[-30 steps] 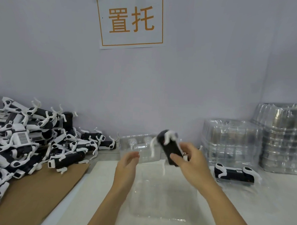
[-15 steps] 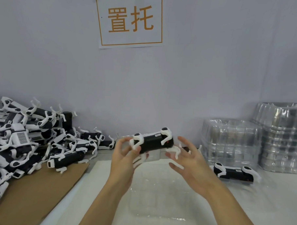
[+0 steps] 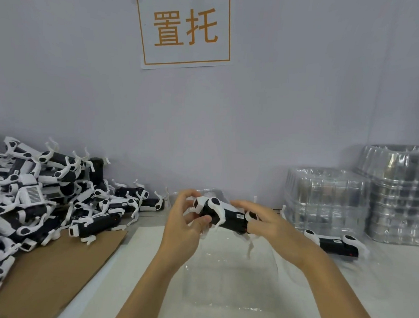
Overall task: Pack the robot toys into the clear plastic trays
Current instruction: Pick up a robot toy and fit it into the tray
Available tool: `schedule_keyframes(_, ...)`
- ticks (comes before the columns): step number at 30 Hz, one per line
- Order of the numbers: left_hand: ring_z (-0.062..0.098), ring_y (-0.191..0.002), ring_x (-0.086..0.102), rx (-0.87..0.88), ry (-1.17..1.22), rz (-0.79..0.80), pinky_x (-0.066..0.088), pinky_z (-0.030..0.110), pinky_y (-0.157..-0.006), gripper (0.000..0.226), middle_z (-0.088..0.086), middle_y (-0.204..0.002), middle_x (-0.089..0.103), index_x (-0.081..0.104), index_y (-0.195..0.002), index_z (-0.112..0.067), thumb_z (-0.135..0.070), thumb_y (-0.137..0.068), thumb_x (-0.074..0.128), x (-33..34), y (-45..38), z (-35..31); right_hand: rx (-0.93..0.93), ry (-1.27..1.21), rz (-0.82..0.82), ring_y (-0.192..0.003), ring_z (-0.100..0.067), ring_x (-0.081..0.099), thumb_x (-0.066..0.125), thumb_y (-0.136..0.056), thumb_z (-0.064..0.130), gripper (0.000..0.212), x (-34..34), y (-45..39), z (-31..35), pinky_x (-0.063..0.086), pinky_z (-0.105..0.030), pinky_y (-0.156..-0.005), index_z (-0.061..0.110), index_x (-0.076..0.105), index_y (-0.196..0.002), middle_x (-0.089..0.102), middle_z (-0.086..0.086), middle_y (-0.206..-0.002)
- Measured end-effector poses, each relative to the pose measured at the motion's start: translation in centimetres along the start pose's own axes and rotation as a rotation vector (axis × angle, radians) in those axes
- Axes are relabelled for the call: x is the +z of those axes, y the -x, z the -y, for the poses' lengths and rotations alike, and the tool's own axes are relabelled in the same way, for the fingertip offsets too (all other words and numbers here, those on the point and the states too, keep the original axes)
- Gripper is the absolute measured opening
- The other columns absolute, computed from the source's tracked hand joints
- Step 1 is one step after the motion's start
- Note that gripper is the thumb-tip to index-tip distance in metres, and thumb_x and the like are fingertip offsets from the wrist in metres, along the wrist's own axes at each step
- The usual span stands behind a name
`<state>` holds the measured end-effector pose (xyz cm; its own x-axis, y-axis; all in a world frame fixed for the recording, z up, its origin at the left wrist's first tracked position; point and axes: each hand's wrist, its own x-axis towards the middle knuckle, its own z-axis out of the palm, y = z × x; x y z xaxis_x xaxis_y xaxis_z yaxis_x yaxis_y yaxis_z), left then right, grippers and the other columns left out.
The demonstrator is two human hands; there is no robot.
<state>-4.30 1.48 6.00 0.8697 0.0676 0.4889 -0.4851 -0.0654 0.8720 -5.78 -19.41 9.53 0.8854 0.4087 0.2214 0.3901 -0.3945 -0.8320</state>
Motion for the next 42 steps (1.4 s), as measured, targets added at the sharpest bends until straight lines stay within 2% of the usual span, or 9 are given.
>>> schedule_keyframes(3, 0.017, -0.094, 0.071, 0.044, -0.048, 0.058, 0.055, 0.028, -0.071, 0.05, -0.007, -0.105, 0.063, 0.056, -0.107, -0.035, 0.01, -0.087, 0.061, 0.8, 0.1, -0.4, -0.079, 0.136, -0.161, -0.099, 0.009, 0.059, 0.067, -0.09, 0.03, 0.03, 1.0, -0.7, -0.4, 0.044, -0.006, -0.078, 0.047, 0.062, -0.114, 0.066, 0.028, -0.104)
schedule_keyframes(10, 0.007, -0.116, 0.06, -0.101, -0.049, -0.003, 0.044, 0.02, -0.087, 0.041, -0.01, -0.116, 0.067, 0.052, -0.123, -0.029, -0.009, -0.088, 0.052, 0.0, 0.5, 1.0, -0.033, 0.547, -0.468, -0.099, -0.014, 0.056, 0.068, -0.088, 0.035, 0.027, 2.8, -1.8, -2.4, 0.047, -0.038, -0.086, 0.038, 0.061, -0.115, 0.058, 0.015, -0.099)
schedule_keyframes(14, 0.008, -0.117, 0.054, -0.418, -0.233, -0.025, 0.043, 0.028, -0.093, 0.043, -0.008, -0.131, 0.058, 0.055, -0.134, -0.027, -0.004, -0.098, 0.045, -0.3, 1.3, 4.4, -0.022, 0.55, -0.367, -0.11, -0.013, 0.05, 0.07, -0.086, 0.035, 0.038, 3.9, -2.0, -2.7, 0.04, -0.032, -0.093, 0.04, 0.058, -0.122, 0.057, 0.016, -0.111)
schedule_keyframes(17, 0.001, -0.079, 0.07, -0.535, -0.058, 0.02, 0.052, 0.021, -0.062, 0.043, -0.004, -0.095, 0.076, 0.077, -0.092, -0.03, -0.003, -0.095, 0.044, -0.5, 1.6, 5.1, 0.041, 0.495, -0.235, -0.112, -0.014, 0.051, 0.07, -0.086, 0.034, 0.036, 5.6, -2.2, -3.1, 0.041, -0.036, -0.096, 0.039, 0.059, -0.121, 0.058, 0.011, -0.115)
schedule_keyframes(19, 0.0, -0.074, 0.07, -0.561, -0.027, -0.013, 0.05, 0.019, -0.052, 0.039, -0.006, -0.087, 0.076, 0.077, -0.087, -0.027, -0.005, -0.096, 0.047, -0.8, 1.4, 5.2, 0.098, 0.543, -0.22, -0.112, -0.018, 0.049, 0.066, -0.089, 0.034, 0.026, 6.2, -2.2, -3.4, 0.039, -0.039, -0.095, 0.037, 0.061, -0.114, 0.058, 0.009, -0.113)
schedule_keyframes(22, 0.004, -0.099, 0.064, -0.562, -0.067, -0.047, 0.048, 0.027, -0.069, 0.02, -0.003, -0.108, 0.071, 0.069, -0.11, -0.025, -0.016, -0.099, 0.055, -0.7, 1.4, 5.4, 0.136, 0.694, -0.228, -0.108, -0.022, 0.046, 0.065, -0.089, 0.033, 0.005, 5.9, -2.3, -3.6, 0.038, -0.038, -0.088, 0.032, 0.06, -0.091, 0.05, 0.007, -0.1)
schedule_keyframes(28, 0.028, -0.113, 0.062, -0.671, 0.039, -0.048, 0.049, 0.04, -0.088, 0.03, 0.01, -0.118, 0.067, 0.062, -0.114, -0.014, -0.037, -0.095, 0.056, -0.4, 1.4, 5.1, 0.174, 0.612, -0.129, -0.111, -0.023, 0.046, 0.068, -0.089, 0.038, 0.02, 5.8, -2.5, -4.1, 0.038, -0.036, -0.09, 0.026, 0.069, -0.106, 0.055, 0.003, -0.109)
schedule_keyframes(30, 0.025, -0.106, 0.062, -0.684, -0.051, -0.009, 0.047, 0.035, -0.078, 0.033, 0.008, -0.12, 0.065, 0.057, -0.113, -0.017, -0.043, -0.094, 0.06, -0.3, 1.2, 4.9, 0.167, 0.654, -0.151, -0.112, -0.024, 0.04, 0.068, -0.088, 0.042, 0.025, 6.1, -2.5, -4.2, 0.041, -0.035, -0.09, 0.03, 0.069, -0.11, 0.055, 0.002, -0.11)
schedule_keyframes(42, 0.016, -0.067, 0.051, -0.595, -0.284, -0.151, 0.038, 0.025, -0.053, 0.026, 0.001, -0.085, 0.057, 0.054, -0.107, -0.018, 0.0, -0.088, 0.051, 0.4, 1.1, 4.6, 0.208, 0.447, -0.322, -0.115, -0.013, 0.051, 0.073, -0.086, 0.034, 0.024, 6.0, -2.3, -4.3, 0.042, -0.033, -0.1, 0.034, 0.069, -0.11, 0.051, 0.008, -0.113)
